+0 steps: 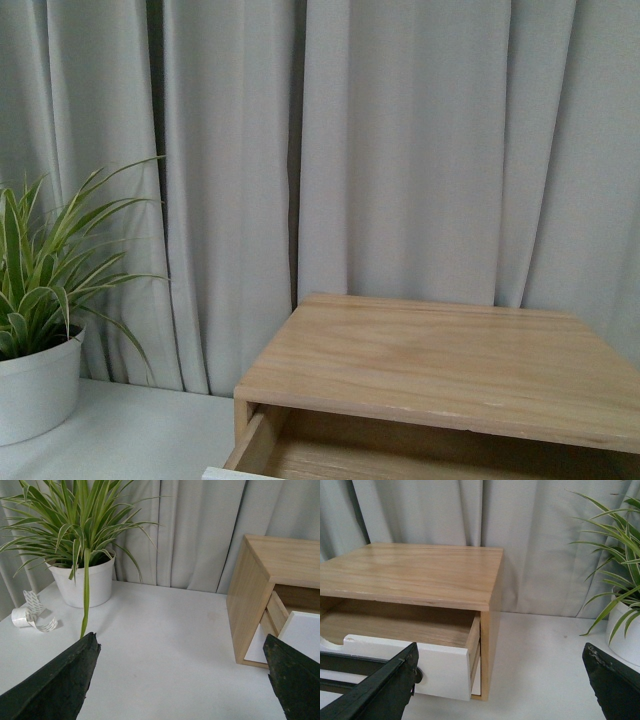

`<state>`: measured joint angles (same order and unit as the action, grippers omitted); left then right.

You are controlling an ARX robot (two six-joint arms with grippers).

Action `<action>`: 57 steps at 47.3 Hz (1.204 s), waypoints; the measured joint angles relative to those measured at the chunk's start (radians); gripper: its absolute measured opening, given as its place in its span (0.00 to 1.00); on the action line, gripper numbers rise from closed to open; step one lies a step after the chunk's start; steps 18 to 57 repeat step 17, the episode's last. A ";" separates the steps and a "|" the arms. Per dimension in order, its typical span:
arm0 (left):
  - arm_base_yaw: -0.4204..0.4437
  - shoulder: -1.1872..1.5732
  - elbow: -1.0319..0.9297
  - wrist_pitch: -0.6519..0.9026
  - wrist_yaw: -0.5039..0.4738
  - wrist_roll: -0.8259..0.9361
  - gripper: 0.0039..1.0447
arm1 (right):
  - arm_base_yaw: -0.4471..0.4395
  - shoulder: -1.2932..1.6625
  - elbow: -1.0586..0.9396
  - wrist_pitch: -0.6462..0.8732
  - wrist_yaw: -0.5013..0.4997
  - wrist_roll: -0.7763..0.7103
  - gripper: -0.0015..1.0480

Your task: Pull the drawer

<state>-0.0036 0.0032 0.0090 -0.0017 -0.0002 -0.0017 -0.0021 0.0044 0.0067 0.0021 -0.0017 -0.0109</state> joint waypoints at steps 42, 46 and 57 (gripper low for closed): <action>0.000 0.000 0.000 0.000 0.000 0.000 0.95 | 0.000 0.000 0.000 0.000 0.000 0.000 0.91; 0.000 0.000 0.000 0.000 0.000 0.000 0.95 | 0.000 0.000 0.000 0.000 0.000 0.000 0.91; 0.000 0.000 0.000 0.000 0.000 0.000 0.95 | 0.000 0.000 0.000 0.000 0.000 0.000 0.91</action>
